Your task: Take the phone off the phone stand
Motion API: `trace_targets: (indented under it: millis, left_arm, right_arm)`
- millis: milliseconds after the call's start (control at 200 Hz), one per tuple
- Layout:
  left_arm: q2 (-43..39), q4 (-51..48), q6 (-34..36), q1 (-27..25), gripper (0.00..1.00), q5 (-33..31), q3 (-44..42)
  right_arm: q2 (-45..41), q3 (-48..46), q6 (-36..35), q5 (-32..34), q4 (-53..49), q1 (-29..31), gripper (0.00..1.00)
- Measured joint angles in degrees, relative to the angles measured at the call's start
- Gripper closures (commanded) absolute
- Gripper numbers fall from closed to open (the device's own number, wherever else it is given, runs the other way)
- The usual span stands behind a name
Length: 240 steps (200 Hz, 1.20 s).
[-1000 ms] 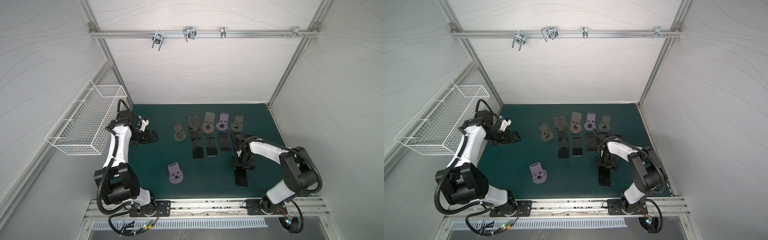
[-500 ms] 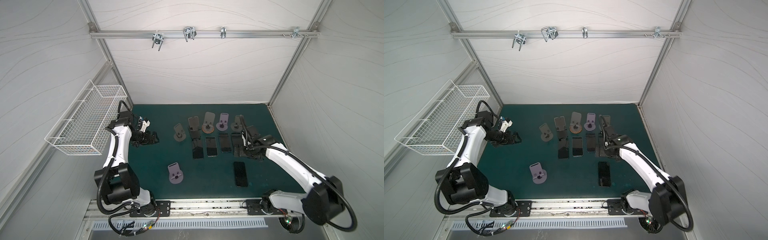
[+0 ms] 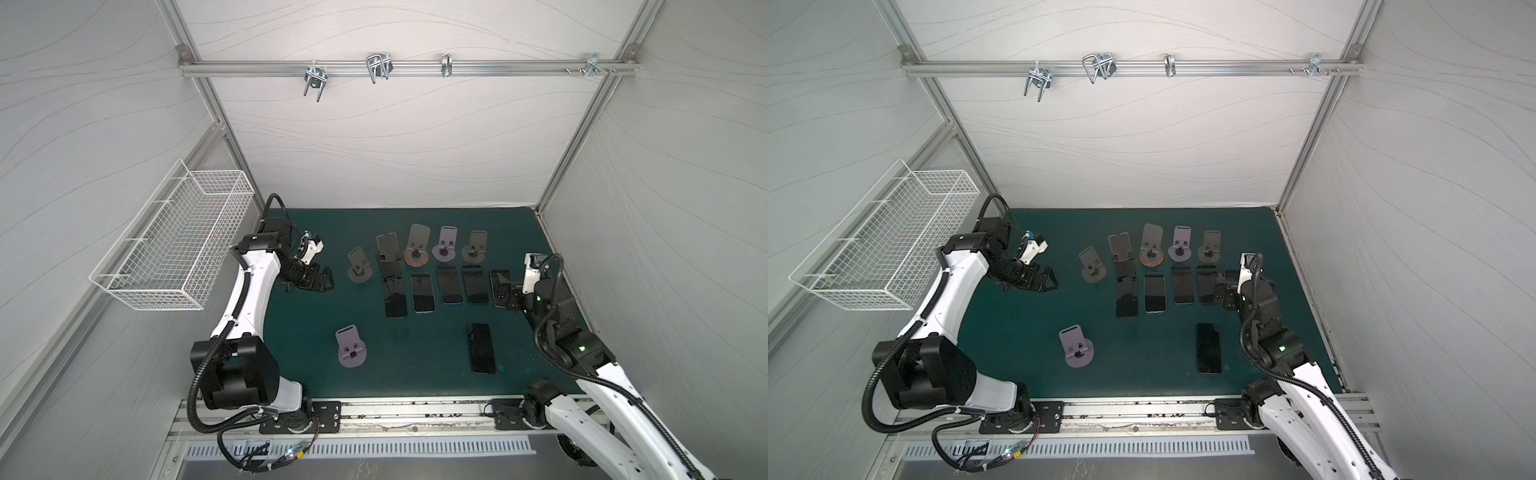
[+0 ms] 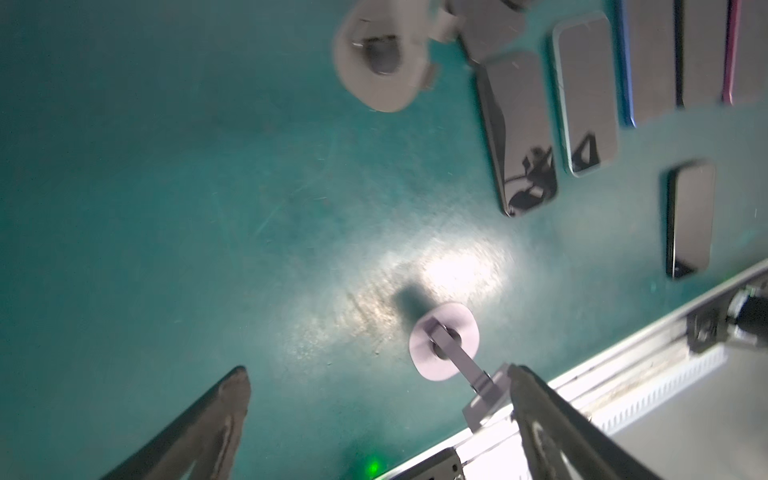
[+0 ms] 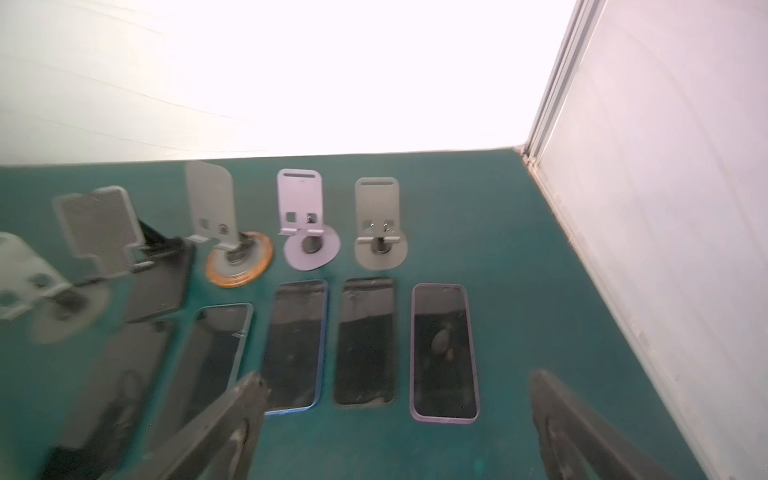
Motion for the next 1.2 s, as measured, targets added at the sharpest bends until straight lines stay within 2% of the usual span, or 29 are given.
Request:
trace_targets:
  millis: [165,310,410,695,935,1050,1201]
  left_arm:
    - [-0.85,-2.82,3.50,-3.98,0.02,1.38,0.00]
    - [-1.79,-5.18,6.05,-4.72,0.02,2.84,-0.07]
    - [-2.43,-5.09,6.45,-4.72,0.02,2.91,-0.55]
    - [-2.14,-0.52,5.62,-4.70,0.01,3.04,-4.04]
    - [-0.33,7.67,2.78,-4.61,0.00,0.98,-8.20]
    - [0.74,14.34,-1.92,-4.09,0.00,-1.70,-10.95]
    - [1.03,30.34,-9.66,-3.43,0.00,-8.57,-18.86]
  right_arm:
    - [1.70,-8.24,-4.22,-3.13,9.60,-7.96,0.01]
    - [1.92,-13.46,-4.04,-9.38,15.23,-17.86,0.01]
    - [4.11,-16.06,-3.26,-12.85,20.15,-21.57,0.01]
    - [20.13,-18.18,-2.80,-20.39,35.60,-23.98,0.01]
    - [33.77,-19.30,-2.86,-22.32,50.36,-24.30,0.01]
    - [38.03,-17.16,-2.84,-22.60,52.13,-24.39,0.01]
    - [41.22,-13.20,-2.49,-24.26,54.55,-24.46,0.01]
